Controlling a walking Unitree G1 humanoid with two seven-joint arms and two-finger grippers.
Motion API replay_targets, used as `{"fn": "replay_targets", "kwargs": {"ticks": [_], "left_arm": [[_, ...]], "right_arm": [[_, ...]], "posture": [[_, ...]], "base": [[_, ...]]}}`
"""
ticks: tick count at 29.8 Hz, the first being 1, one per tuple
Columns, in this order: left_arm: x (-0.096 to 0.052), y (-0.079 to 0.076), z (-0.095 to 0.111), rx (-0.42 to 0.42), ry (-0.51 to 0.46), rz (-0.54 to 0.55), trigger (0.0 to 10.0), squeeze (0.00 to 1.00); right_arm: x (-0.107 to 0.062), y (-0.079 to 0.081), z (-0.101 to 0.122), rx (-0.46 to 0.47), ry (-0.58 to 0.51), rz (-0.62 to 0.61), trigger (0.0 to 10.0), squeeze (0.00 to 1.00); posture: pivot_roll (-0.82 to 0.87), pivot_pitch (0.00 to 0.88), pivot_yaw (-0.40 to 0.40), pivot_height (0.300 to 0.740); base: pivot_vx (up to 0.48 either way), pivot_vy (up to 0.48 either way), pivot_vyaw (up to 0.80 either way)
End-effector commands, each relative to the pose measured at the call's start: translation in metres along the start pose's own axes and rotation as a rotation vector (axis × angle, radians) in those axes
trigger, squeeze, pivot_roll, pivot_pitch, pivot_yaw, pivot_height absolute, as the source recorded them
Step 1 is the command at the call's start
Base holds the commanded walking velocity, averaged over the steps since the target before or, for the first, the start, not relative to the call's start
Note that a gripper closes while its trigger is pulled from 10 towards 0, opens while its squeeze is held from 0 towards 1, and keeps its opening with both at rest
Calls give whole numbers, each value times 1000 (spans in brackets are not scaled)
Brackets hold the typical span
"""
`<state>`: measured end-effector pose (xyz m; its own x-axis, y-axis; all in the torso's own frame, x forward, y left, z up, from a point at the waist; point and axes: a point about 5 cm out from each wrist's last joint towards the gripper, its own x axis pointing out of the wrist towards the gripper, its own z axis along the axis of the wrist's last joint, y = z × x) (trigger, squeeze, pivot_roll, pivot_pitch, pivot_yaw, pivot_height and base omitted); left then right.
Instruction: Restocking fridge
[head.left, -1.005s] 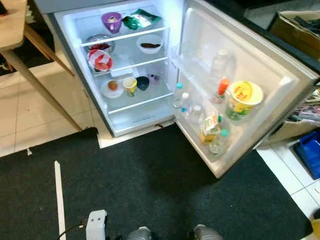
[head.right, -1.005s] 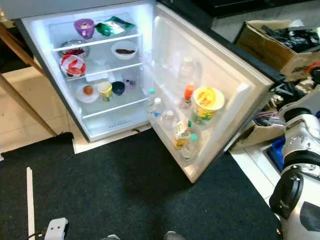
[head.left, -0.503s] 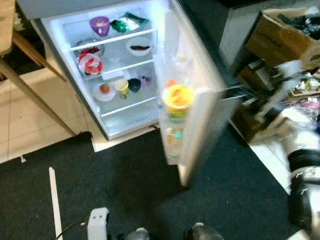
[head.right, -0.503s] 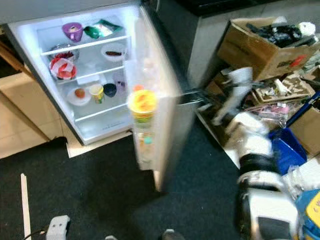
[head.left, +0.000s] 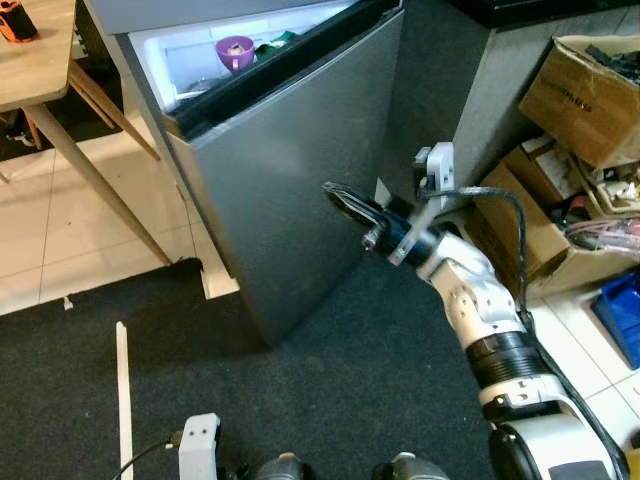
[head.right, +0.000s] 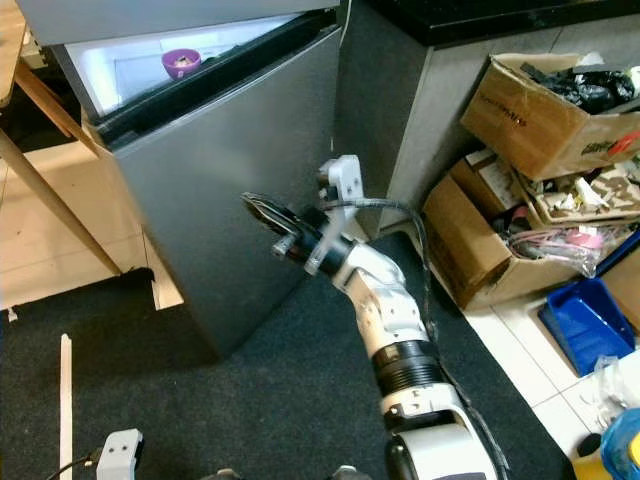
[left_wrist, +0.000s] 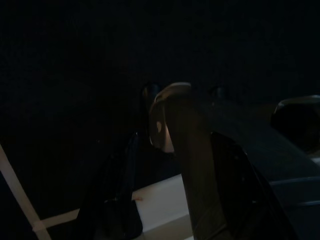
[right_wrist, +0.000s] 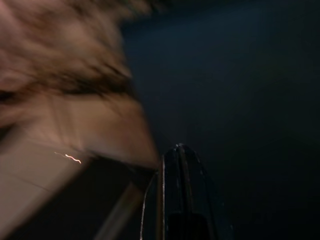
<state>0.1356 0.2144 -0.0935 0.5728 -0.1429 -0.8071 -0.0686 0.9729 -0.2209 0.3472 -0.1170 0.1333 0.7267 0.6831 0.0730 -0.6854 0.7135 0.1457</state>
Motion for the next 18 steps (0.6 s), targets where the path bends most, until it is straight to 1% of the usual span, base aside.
{"fn": "replay_targets", "kwargs": {"ticks": [1,2,3,4,5,6,7,8,9,10,11,12,14,15,16,17,18], "left_arm": [[-1,-2,-11,-16,41,4,10000,0],[-1,-2,-12,-16,42,4,10000,0],[-1,-3,-12,-17,44,4,10000,0],[-1,-4,-12,-17,45,3,10000,0],[0,-5,-12,-17,46,3,10000,0],[0,-5,-12,-17,46,3,10000,0],[0,-6,-12,-18,46,3,10000,0],[1,-7,-12,-18,45,3,10000,0],[1,-7,-12,-18,45,3,10000,0],[1,-8,-11,-18,44,3,10000,0],[2,-8,-10,-18,42,3,10000,0],[2,-9,-9,-17,38,6,10000,0],[3,-8,-6,-16,31,16,10000,0],[3,-8,-6,-16,31,16,10000,0],[3,-7,-4,-11,28,26,10000,0],[3,-7,-4,-11,28,26,10000,0],[4,-6,-3,-8,26,32,10000,0]], "right_arm": [[-25,-14,-39,45,143,-147,10000,0],[-33,-17,-48,60,178,-184,10000,0],[-45,-22,-62,83,224,-245,10000,0],[-53,-24,-71,98,255,-287,10000,0],[-65,-28,-84,99,315,-351,10000,0],[-65,-28,-84,99,315,-351,10000,0],[-82,-30,-101,108,392,-411,10000,0],[-93,-31,-111,112,442,-445,10000,0],[-93,-31,-111,112,442,-445,10000,0],[-108,-30,-123,126,503,-485,10000,0],[-117,-29,-130,137,536,-505,10000,0],[-134,-27,-142,148,600,-548,10000,0],[-158,-24,-157,159,686,-610,10000,0],[-158,-24,-157,159,686,-610,10000,0],[-173,-22,-165,178,724,-654,10000,0],[-173,-22,-165,178,724,-654,10000,0],[-182,-20,-169,189,744,-681,10000,0]], "posture": [[-1,94,3,740],[-1,94,3,740],[-3,91,0,740],[-3,91,0,740],[-3,85,-1,740],[-3,85,-1,740],[-2,80,-3,740],[-2,79,-3,740],[-2,79,-3,740],[-2,71,-5,740],[-2,71,-5,740],[-1,62,-7,740],[0,52,-8,740],[0,52,-8,740],[0,44,-10,740],[0,44,-10,740],[0,44,-10,740]], "base": [[0,0,0],[0,0,0],[0,0,0],[0,0,0],[0,0,425],[0,0,425],[0,0,719],[0,0,719],[0,0,719],[0,0,675],[0,0,675],[0,0,675],[0,0,675],[0,0,675],[0,0,675],[0,0,675],[0,0,675]]}}
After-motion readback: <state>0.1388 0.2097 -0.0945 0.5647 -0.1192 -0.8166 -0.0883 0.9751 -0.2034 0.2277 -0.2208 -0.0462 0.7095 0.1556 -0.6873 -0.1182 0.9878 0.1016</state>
